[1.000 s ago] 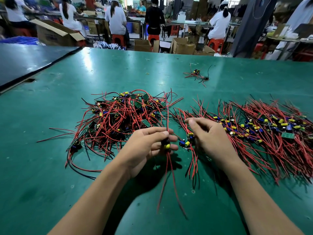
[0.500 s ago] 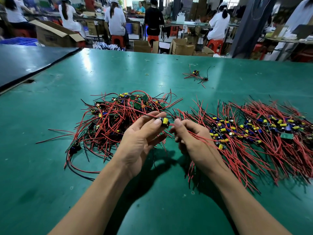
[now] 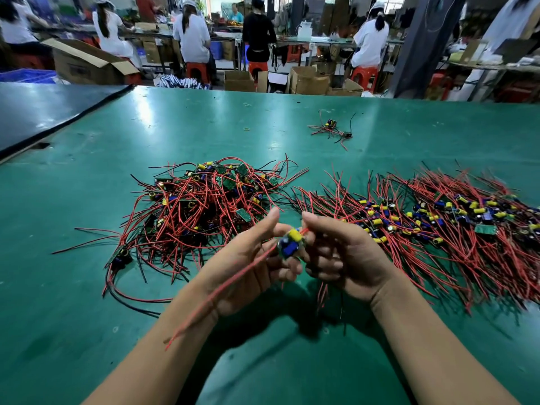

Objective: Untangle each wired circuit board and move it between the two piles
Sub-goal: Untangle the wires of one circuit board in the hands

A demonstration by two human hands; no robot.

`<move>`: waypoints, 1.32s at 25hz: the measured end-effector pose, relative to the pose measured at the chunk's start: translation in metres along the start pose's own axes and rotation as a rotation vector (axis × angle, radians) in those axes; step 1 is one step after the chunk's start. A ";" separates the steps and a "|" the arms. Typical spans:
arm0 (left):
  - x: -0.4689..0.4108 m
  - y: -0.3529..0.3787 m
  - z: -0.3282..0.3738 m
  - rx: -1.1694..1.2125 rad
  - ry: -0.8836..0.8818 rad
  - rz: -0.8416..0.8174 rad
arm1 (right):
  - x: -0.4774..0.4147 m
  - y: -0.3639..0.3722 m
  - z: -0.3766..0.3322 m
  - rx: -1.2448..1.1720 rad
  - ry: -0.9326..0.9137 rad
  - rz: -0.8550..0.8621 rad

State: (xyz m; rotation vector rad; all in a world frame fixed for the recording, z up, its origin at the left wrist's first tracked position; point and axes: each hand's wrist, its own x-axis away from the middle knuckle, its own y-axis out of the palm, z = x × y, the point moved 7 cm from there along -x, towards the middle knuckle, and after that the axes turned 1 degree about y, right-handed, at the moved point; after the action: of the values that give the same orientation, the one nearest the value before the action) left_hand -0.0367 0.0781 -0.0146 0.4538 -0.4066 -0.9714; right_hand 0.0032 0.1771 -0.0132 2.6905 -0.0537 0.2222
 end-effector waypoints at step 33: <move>-0.002 -0.011 -0.013 -0.457 -0.025 0.194 | -0.014 -0.033 0.002 -0.368 0.016 0.248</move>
State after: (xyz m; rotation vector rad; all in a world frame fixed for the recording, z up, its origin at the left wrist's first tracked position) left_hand -0.0387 0.0772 -0.0311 -0.0125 -0.2350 -0.8488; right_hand -0.0078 0.2057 -0.0313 2.3101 -0.3866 0.2792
